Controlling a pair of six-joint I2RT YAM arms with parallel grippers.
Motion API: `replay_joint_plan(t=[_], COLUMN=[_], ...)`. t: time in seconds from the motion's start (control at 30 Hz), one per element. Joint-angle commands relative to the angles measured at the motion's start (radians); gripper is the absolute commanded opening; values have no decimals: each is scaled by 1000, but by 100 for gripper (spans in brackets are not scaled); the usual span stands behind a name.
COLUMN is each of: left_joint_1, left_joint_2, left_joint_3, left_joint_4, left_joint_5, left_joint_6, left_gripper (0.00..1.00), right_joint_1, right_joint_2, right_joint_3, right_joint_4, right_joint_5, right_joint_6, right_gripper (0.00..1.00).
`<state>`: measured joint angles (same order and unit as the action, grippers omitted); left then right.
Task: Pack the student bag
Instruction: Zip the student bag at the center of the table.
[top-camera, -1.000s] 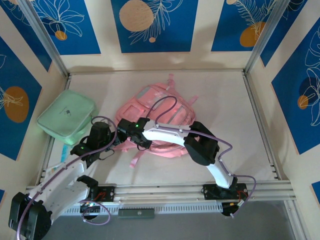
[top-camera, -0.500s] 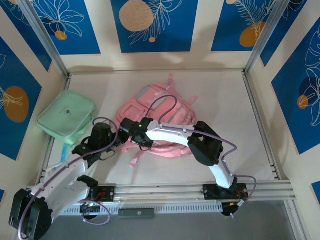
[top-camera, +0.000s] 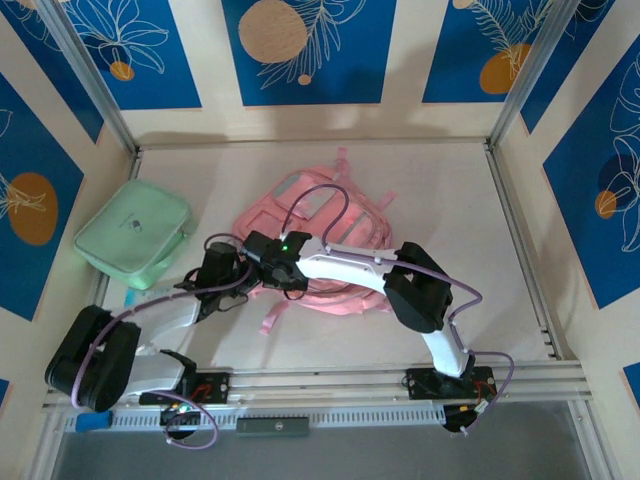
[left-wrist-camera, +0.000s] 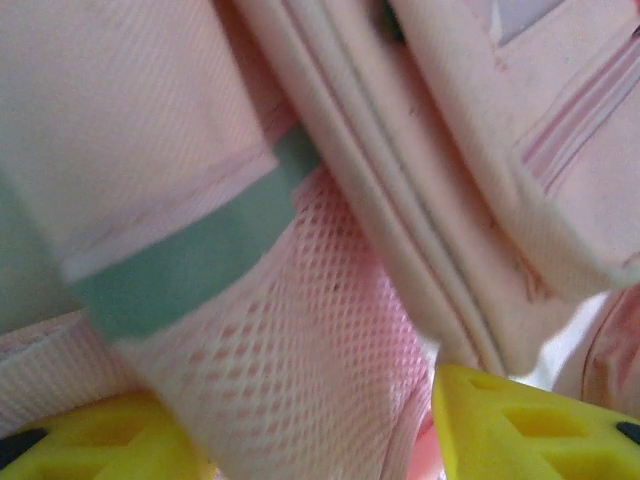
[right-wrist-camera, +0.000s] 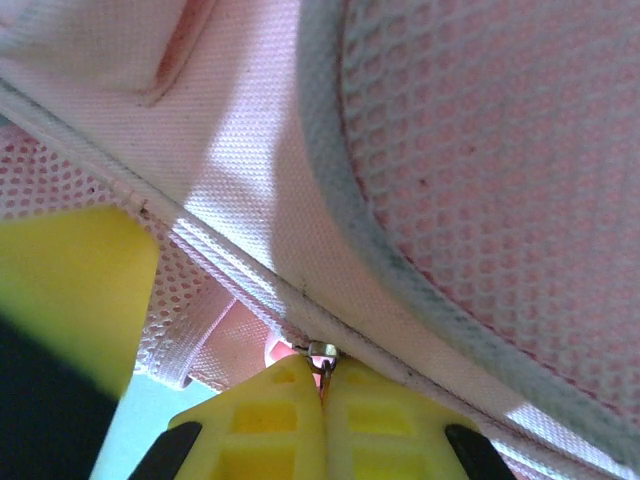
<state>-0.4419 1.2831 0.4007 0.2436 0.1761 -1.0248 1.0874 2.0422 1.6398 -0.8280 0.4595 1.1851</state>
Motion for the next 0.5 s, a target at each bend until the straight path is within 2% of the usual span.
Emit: replay_joint_plan(t=[0.0,0.23,0.47], left_joint_1=[-11,-10,-9], left_joint_2=[77,188,216], left_joint_3=[18,74,128], left_joint_4=[115,58,-22], left_joint_5=[-6,-81,-147], left_joint_6=[-49,-58,-22], left_gripper=[59,68,70], right_joint_1=[3,5,3], right_joint_2=[-54,-85,-144], right_joint_3=[-8,-50,-92], right_joint_4=[-23,-55,-113], right_joint_5=[-46,-35,-38], right_joint_6=[-62,-136,-218], right_gripper=[0,0,0])
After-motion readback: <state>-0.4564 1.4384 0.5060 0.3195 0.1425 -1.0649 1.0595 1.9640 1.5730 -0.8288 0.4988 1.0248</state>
